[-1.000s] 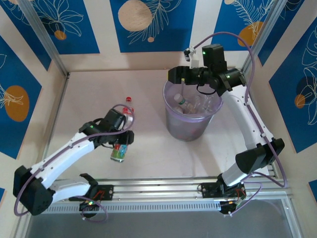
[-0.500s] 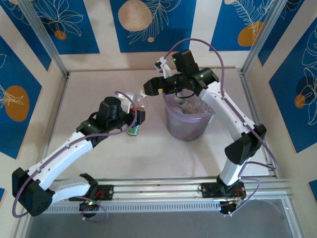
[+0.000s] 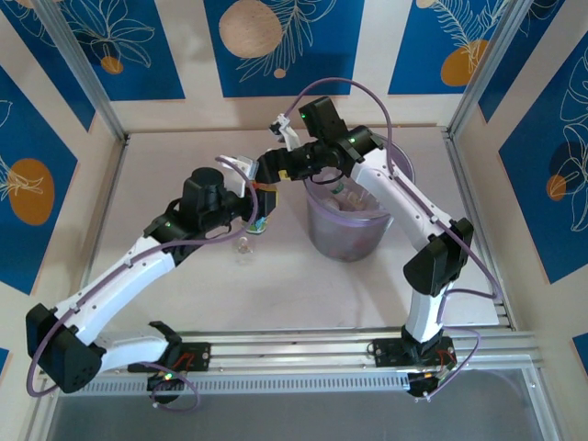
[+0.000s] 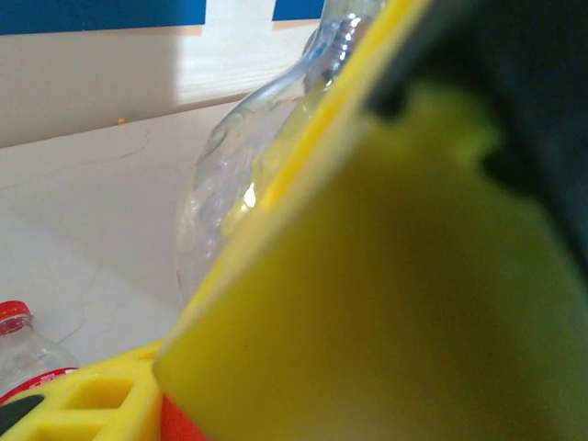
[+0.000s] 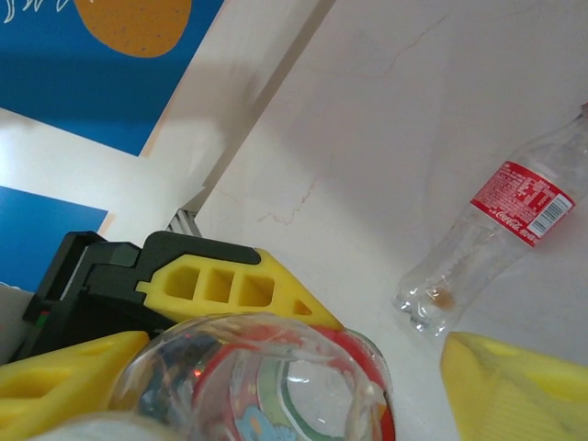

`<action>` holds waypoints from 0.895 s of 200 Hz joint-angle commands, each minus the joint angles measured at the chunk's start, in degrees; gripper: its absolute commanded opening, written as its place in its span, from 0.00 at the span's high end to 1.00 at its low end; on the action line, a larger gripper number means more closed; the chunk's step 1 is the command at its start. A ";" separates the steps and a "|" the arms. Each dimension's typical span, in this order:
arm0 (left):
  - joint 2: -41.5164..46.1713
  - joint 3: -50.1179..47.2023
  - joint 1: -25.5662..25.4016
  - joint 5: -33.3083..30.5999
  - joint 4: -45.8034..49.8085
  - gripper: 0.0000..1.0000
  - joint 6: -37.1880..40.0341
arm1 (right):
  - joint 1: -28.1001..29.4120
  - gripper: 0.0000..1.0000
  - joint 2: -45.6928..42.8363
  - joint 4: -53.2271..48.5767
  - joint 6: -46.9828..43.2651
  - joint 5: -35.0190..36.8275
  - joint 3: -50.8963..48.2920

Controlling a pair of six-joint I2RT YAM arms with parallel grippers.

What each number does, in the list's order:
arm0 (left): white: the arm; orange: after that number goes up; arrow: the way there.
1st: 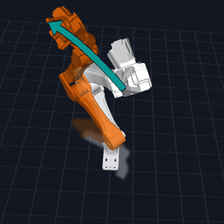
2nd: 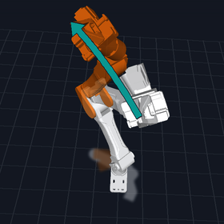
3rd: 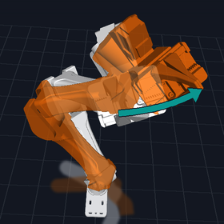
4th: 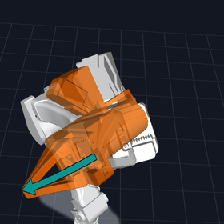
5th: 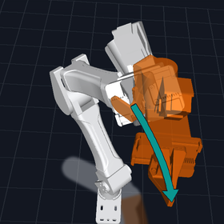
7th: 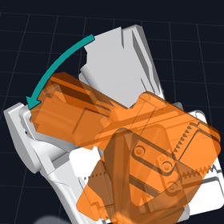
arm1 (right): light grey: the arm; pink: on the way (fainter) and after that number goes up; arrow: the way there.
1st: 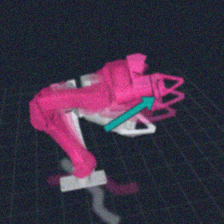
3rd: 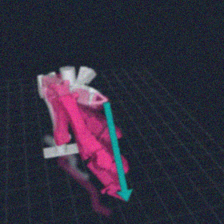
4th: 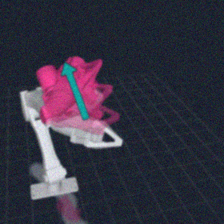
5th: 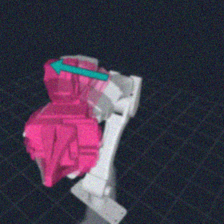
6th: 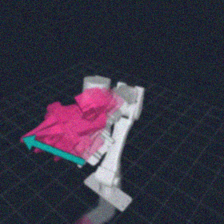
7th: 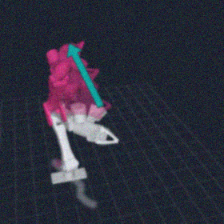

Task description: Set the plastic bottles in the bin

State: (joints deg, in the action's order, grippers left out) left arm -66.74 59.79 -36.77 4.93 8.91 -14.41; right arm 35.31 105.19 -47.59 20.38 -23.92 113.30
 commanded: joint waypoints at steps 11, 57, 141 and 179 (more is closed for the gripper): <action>-0.33 1.99 -0.05 -3.33 -3.95 0.63 0.99 | 0.38 0.30 0.82 -1.19 0.57 -0.16 1.66; 0.20 0.33 -0.03 -3.56 -6.53 0.23 1.08 | -0.54 0.51 0.72 0.17 1.66 -0.07 2.26; 9.50 -6.52 0.01 -0.62 -1.78 0.00 2.14 | -4.41 0.58 2.31 -0.22 1.36 1.50 15.29; 12.37 -10.26 -0.04 -5.36 1.53 0.00 -0.50 | -8.29 0.58 -0.65 -5.30 -1.70 5.09 22.41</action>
State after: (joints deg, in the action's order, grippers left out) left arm -54.92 51.31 -36.77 2.63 6.94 -13.21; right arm 29.54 108.07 -49.06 21.08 -21.19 132.40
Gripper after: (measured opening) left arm 0.998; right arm 0.514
